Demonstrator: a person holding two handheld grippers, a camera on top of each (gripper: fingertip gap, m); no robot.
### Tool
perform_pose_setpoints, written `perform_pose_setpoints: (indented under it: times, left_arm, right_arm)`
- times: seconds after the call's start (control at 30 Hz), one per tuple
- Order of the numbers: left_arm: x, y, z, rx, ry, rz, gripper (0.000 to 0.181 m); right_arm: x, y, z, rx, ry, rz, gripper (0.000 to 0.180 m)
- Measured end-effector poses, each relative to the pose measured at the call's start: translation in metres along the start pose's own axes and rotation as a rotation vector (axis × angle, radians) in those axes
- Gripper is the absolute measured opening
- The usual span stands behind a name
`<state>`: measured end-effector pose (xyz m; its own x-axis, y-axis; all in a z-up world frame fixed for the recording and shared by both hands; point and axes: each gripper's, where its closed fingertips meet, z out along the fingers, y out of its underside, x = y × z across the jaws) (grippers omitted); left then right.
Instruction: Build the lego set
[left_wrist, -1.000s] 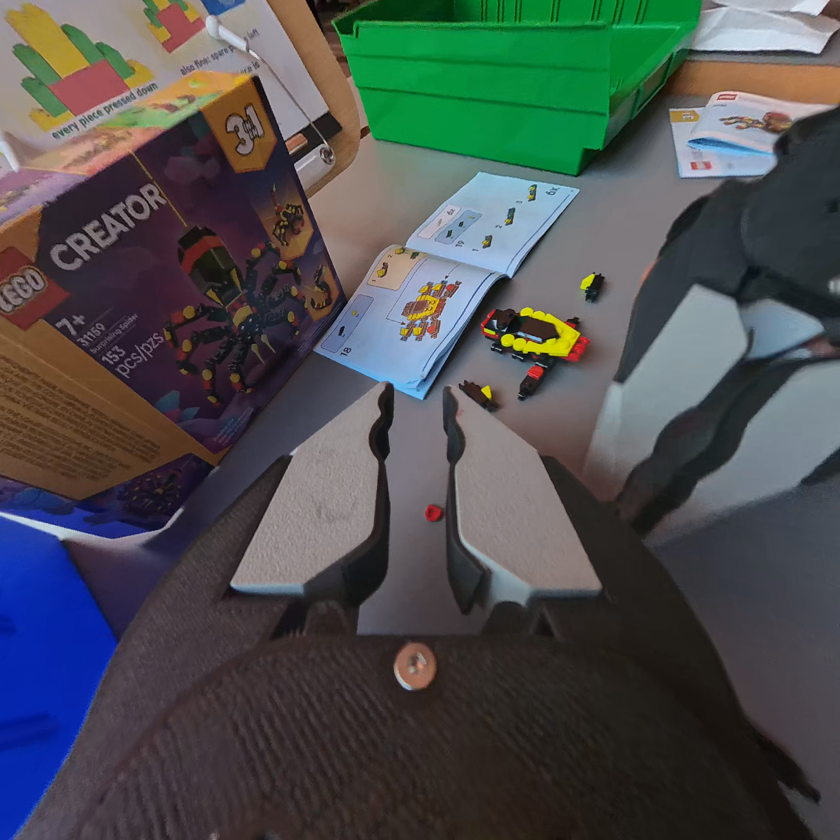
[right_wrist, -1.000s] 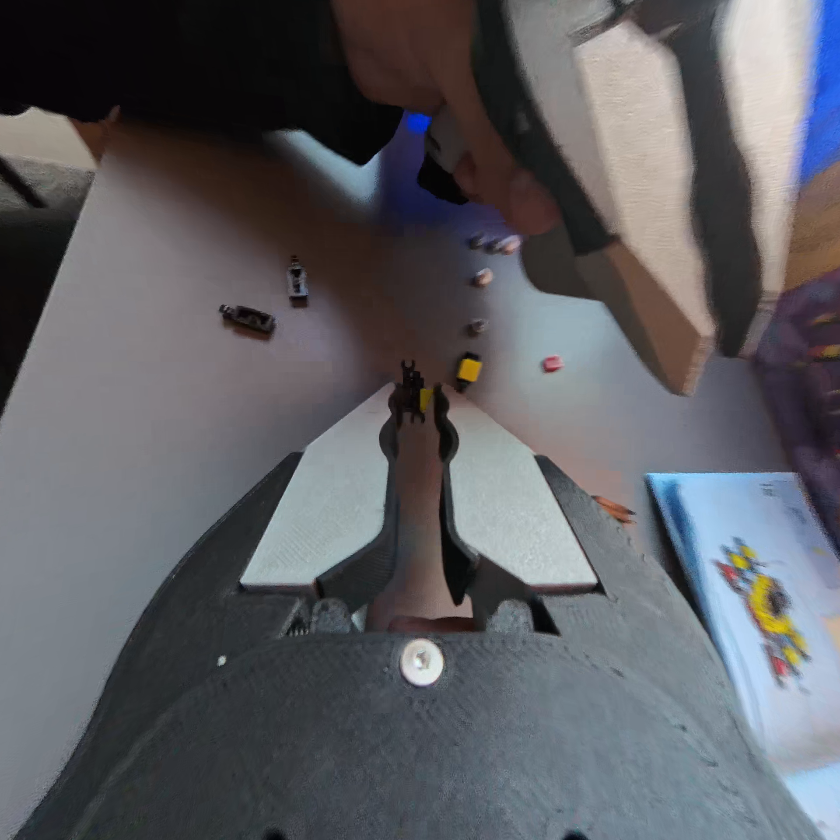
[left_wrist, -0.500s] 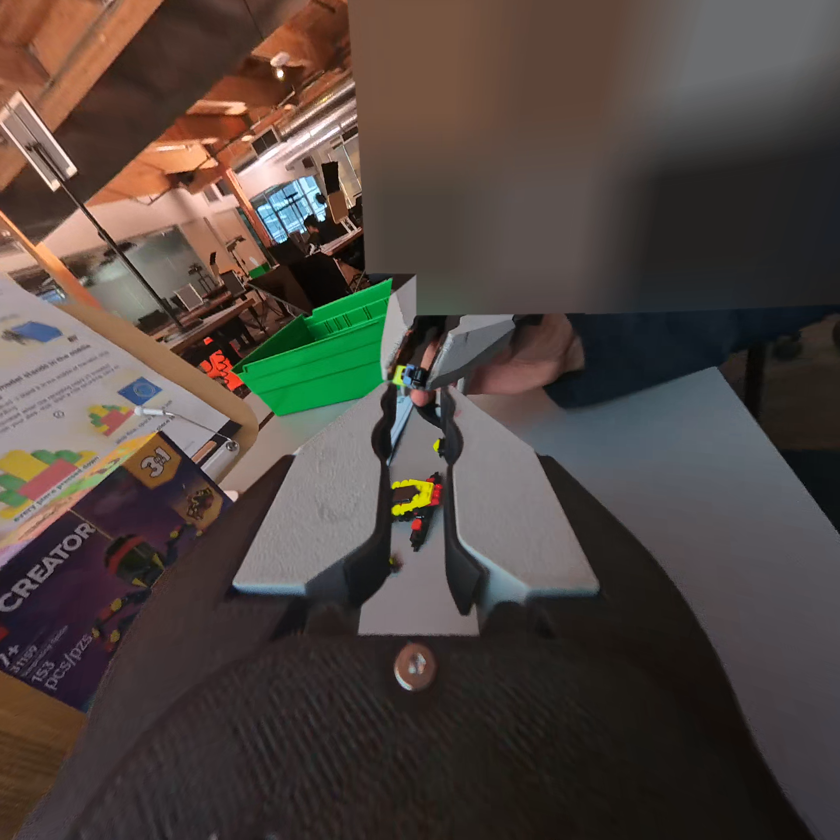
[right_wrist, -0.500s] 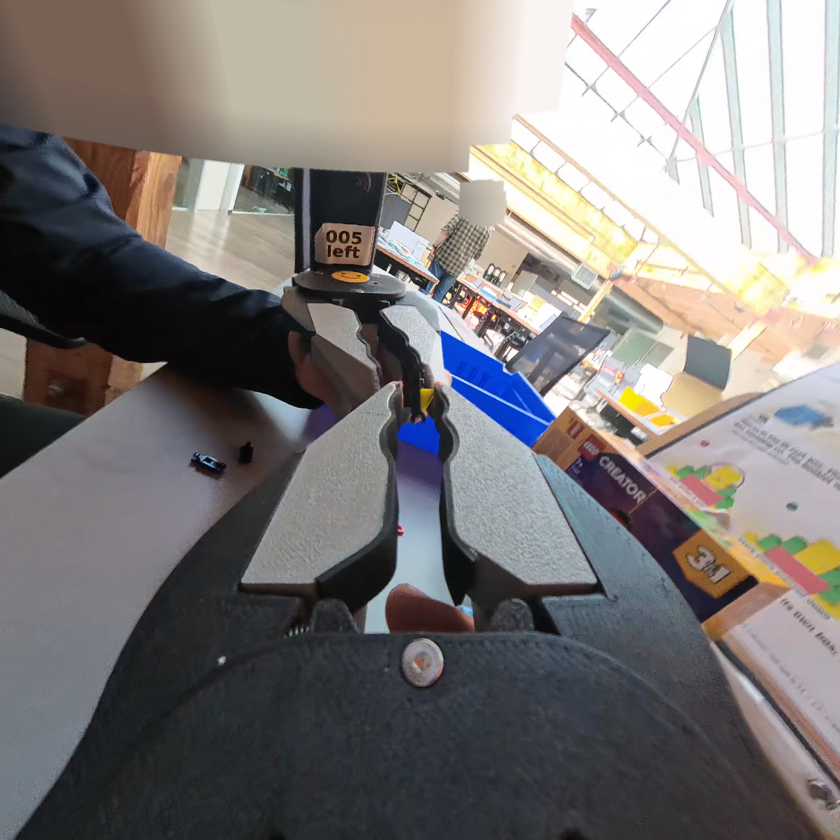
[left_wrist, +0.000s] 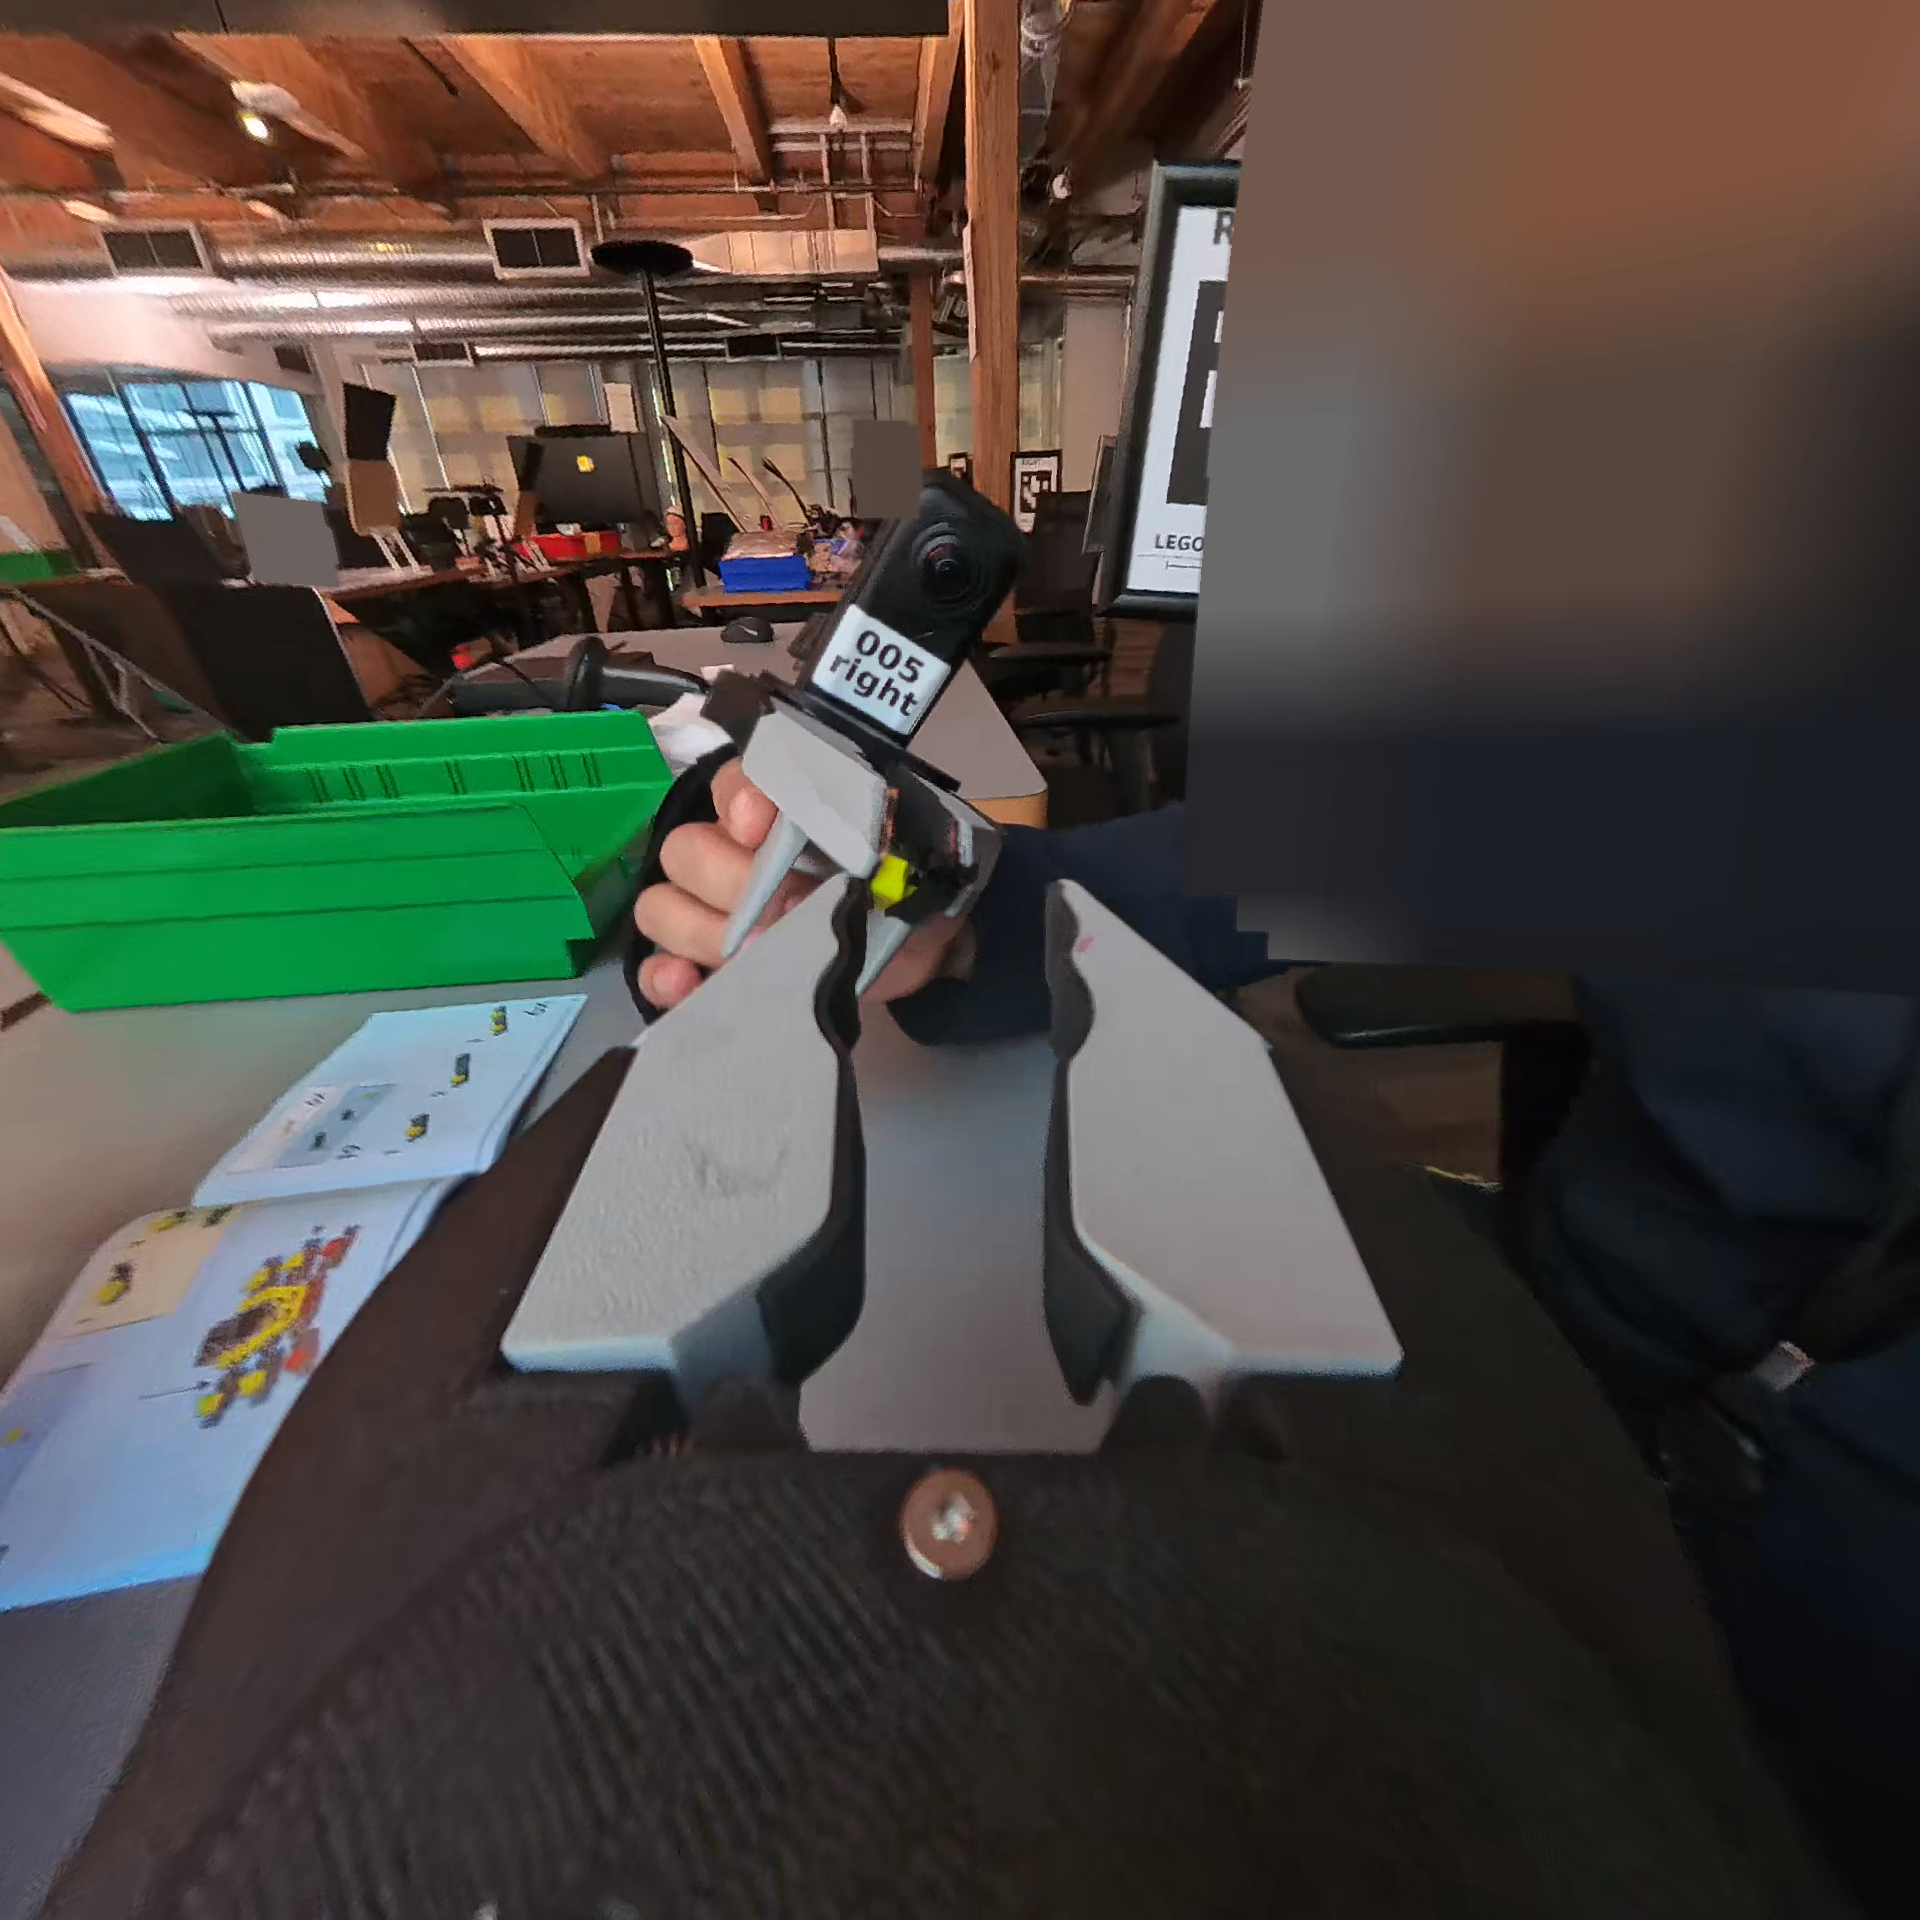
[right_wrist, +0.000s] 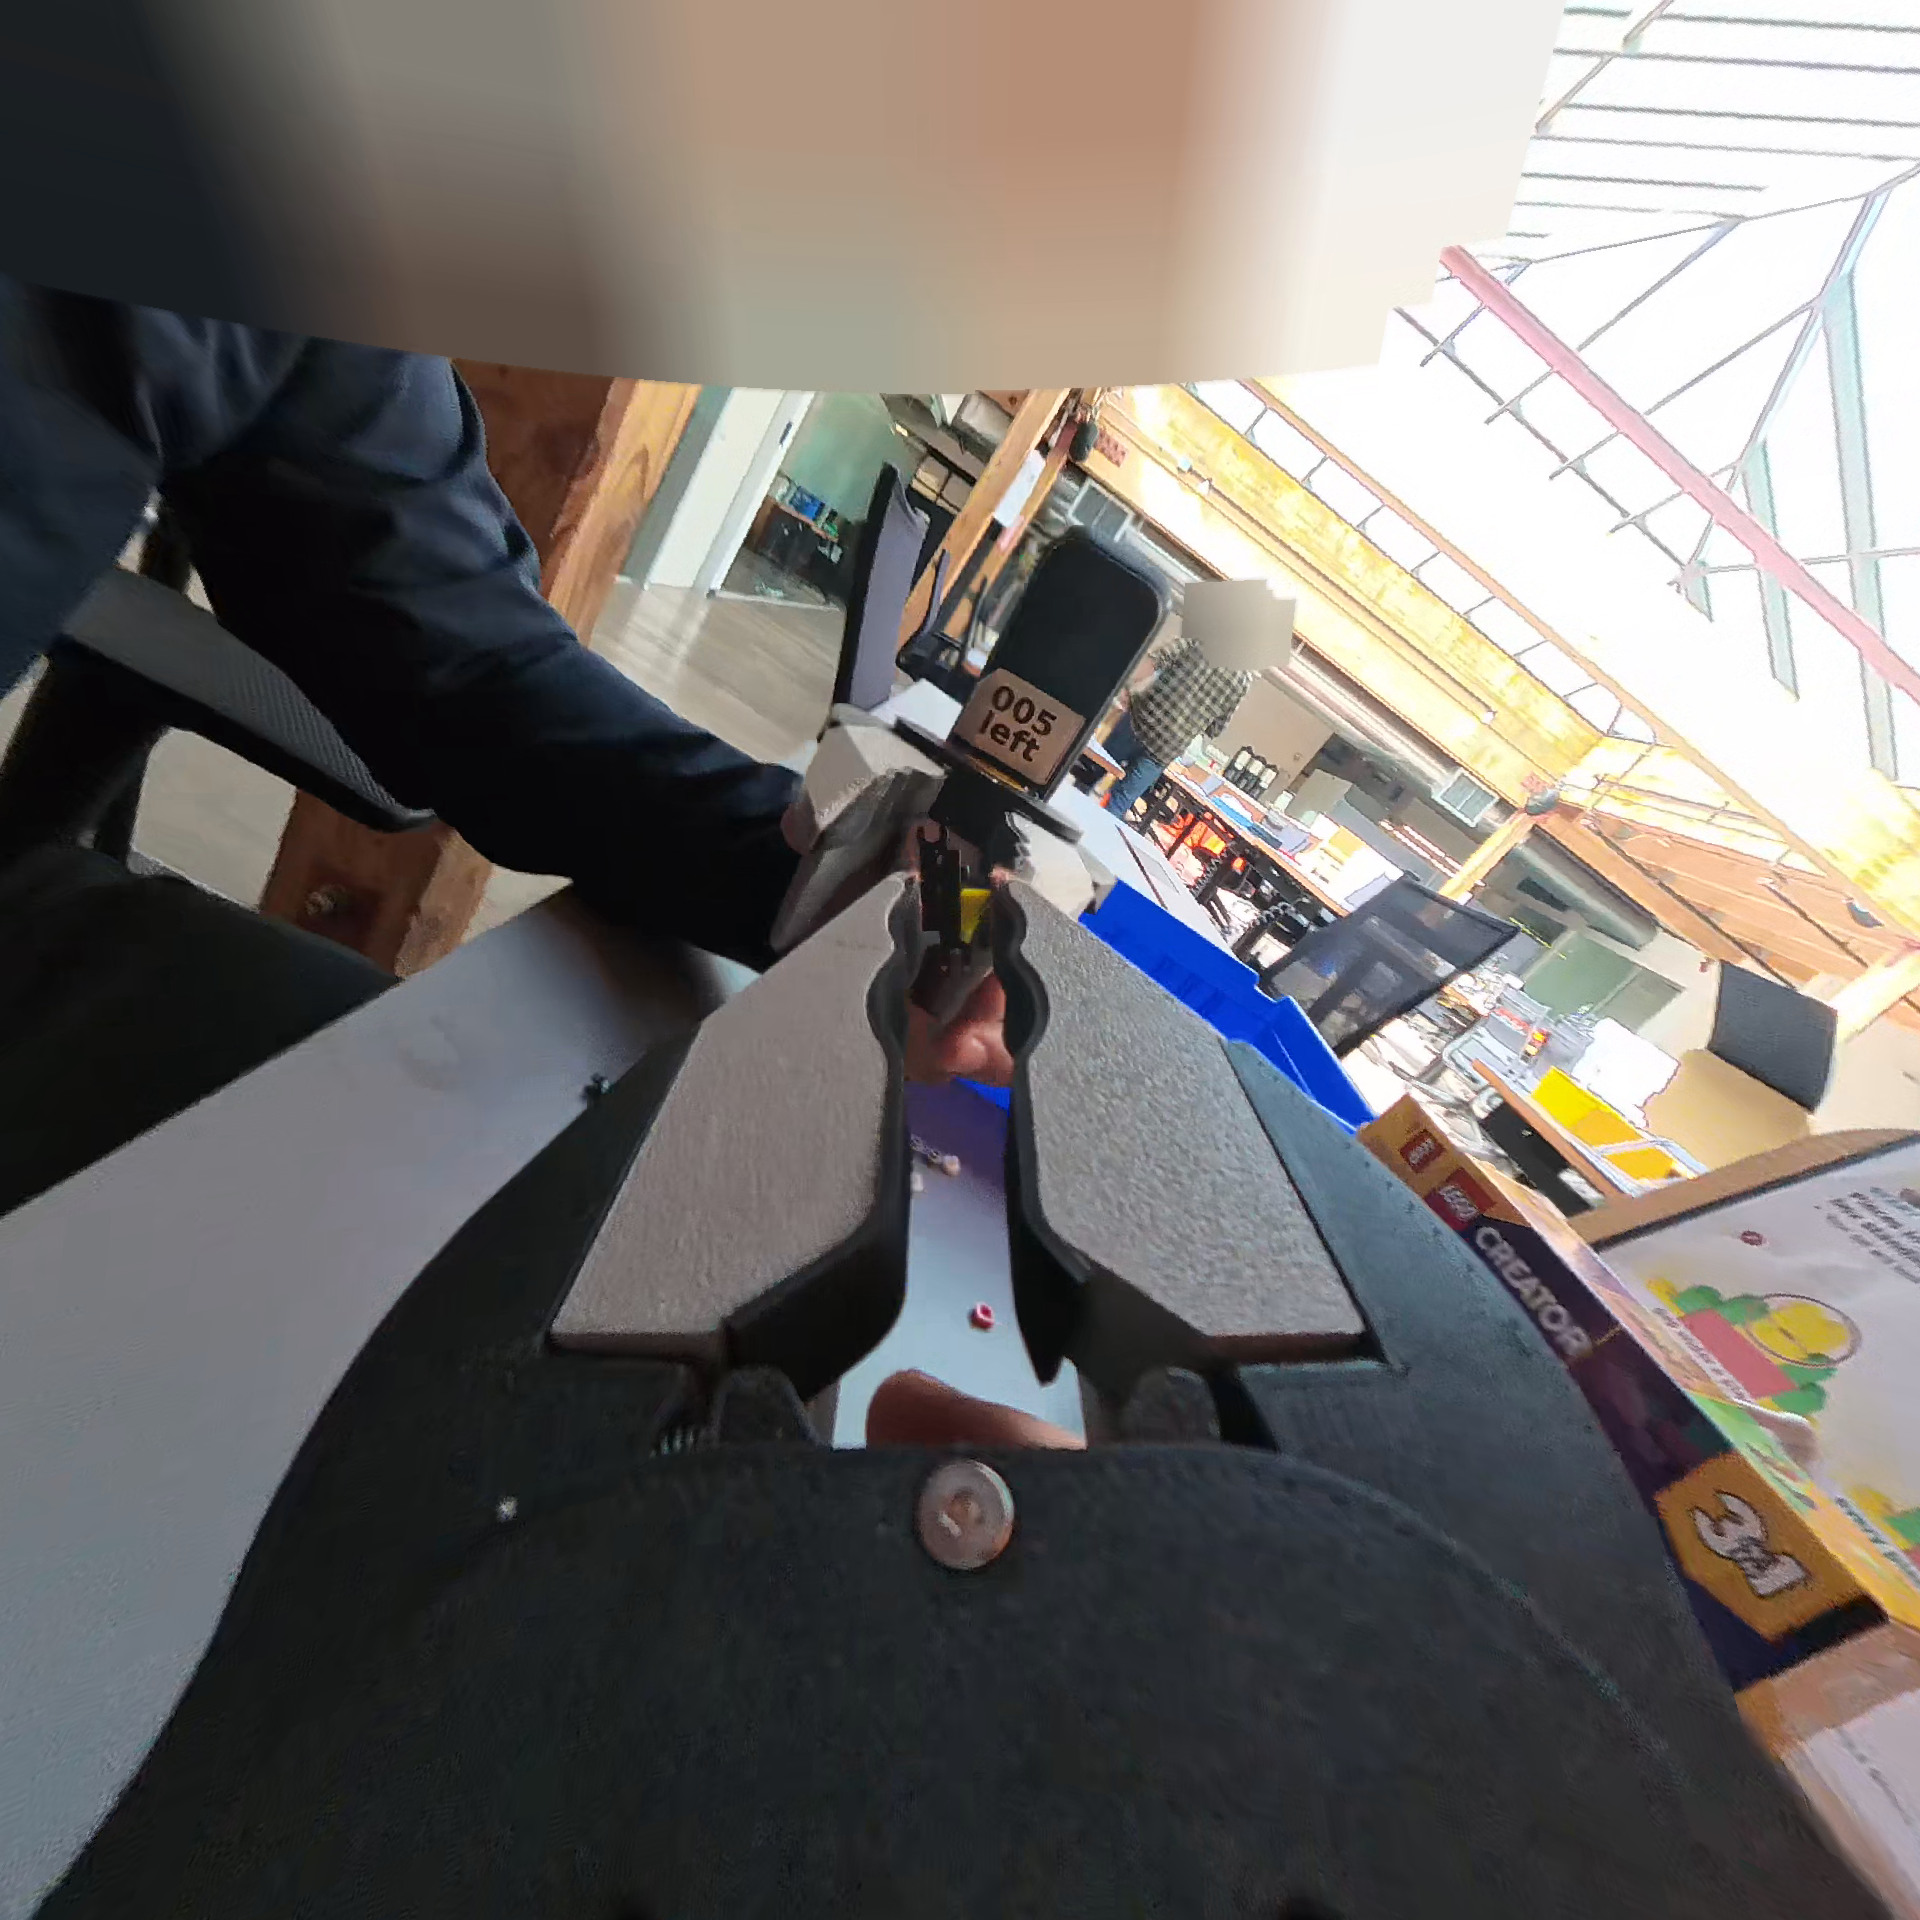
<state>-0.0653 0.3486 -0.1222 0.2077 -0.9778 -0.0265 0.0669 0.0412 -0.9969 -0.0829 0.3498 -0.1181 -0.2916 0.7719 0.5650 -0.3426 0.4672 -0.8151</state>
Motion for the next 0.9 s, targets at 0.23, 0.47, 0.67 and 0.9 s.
perform_pose_setpoints:
  times: [0.23,0.47,0.67,0.9]
  left_arm:
    - [0.003,-0.004,0.000,0.044,0.110,-0.256,0.033]
    - [-0.002,-0.001,0.002,0.068,0.179,-0.466,0.018]
    - [-0.020,0.007,0.000,-0.004,0.033,-0.412,0.017]
    - [-0.053,0.034,-0.006,-0.137,-0.195,-0.454,0.017]
  right_arm:
    - [-0.005,0.002,-0.002,-0.065,-0.012,-0.103,0.010]
    - [-0.007,0.005,0.001,-0.112,-0.007,-0.164,0.010]
    - [0.005,0.022,-0.002,-0.259,0.062,-0.246,0.010]
    - [0.017,0.061,-0.005,-0.548,0.147,-0.435,0.010]
